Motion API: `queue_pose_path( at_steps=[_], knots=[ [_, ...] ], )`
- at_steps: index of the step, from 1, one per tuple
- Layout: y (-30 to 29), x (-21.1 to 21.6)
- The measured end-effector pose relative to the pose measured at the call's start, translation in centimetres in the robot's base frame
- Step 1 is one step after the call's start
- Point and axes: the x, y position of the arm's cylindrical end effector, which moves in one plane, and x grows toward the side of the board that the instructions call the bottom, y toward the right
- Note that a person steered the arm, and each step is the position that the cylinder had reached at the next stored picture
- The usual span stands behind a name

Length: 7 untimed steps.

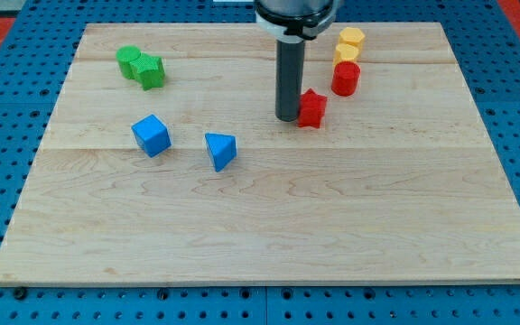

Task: Move the blue triangle vertically below the red star

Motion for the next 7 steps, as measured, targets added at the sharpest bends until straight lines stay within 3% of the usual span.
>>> queue_pose_path(
  at_steps=[2,3,4,5,6,7],
  knots=[
    [5.1,0.4],
    [4.9,8.6],
    [-4.3,11.5],
    [-16.0,10.2],
    [-17.4,9.9],
    [-13.7,8.9]
  ],
)
